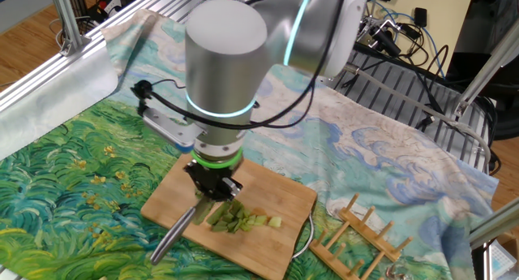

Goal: Chop the pakchoi

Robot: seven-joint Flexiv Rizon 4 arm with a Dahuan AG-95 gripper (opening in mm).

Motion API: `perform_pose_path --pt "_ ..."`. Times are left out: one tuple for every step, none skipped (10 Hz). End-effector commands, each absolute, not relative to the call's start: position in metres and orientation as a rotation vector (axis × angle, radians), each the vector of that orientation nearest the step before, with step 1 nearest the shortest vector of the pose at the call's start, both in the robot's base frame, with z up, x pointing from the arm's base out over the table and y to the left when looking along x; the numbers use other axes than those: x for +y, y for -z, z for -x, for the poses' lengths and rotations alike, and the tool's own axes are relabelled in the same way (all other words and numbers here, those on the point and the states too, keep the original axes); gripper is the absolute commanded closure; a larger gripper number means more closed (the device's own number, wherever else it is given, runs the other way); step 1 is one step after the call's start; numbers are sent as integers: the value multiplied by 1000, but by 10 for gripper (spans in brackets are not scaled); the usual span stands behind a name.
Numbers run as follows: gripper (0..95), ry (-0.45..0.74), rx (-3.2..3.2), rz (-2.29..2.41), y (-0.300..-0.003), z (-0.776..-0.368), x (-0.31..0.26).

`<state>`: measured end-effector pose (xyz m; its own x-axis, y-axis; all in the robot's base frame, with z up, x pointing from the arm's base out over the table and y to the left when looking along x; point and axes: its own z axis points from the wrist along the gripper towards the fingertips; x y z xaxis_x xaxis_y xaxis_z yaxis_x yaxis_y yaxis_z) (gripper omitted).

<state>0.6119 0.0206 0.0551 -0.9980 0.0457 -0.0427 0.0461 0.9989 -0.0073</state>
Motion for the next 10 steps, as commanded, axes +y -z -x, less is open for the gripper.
perform_pose_path --pt "950 15 3092 -41 -53 -613 9" --pt "950 14 3090 -37 -52 -613 7" --pt "950 14 3089 -41 -52 -613 7" --pt "950 13 3089 -43 -52 -613 7" --pt "950 11 3088 -43 -52 -613 7" --pt "950 14 3082 -34 -49 -614 8" --pt "950 9 3081 -33 -44 -615 8" --pt "950 8 3077 -22 -39 -615 10" --pt "950 -2 3072 -13 -29 -617 11" --pt "950 1 3067 -14 -27 -617 12"
